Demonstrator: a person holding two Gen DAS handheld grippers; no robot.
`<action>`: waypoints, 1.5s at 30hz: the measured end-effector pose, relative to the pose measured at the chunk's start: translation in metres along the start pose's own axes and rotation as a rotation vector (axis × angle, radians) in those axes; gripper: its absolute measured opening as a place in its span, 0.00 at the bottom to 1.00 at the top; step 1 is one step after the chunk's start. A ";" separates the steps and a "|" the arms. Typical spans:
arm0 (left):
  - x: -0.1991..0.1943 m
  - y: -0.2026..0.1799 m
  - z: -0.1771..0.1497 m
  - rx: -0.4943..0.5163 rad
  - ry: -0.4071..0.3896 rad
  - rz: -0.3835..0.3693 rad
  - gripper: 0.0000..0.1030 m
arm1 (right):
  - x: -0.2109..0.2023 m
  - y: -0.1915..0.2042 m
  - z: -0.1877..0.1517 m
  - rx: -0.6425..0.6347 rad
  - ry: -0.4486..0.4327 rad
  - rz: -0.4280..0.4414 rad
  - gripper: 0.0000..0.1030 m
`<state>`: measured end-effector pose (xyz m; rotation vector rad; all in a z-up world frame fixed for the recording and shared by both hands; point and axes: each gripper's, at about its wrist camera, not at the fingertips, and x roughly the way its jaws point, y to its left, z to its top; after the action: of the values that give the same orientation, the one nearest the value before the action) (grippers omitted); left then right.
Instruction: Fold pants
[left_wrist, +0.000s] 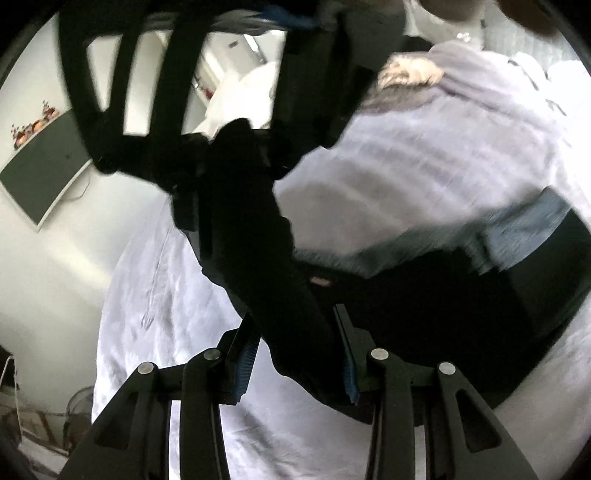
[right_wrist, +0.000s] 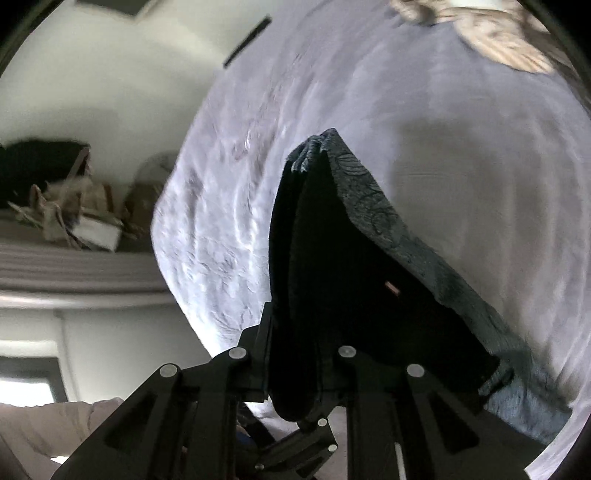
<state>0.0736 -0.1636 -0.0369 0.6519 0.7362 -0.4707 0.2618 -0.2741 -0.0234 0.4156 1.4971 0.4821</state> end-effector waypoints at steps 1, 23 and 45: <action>-0.008 -0.008 0.009 0.011 -0.021 -0.016 0.38 | -0.014 -0.008 -0.009 0.017 -0.033 0.015 0.17; -0.057 -0.263 0.075 0.333 -0.100 -0.305 0.38 | -0.165 -0.240 -0.264 0.487 -0.485 0.142 0.17; -0.039 -0.213 0.028 0.276 0.158 -0.387 0.52 | -0.114 -0.298 -0.357 0.767 -0.457 -0.054 0.35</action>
<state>-0.0662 -0.3271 -0.0718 0.8134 0.9625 -0.8952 -0.0825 -0.5976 -0.1033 1.0056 1.1916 -0.2507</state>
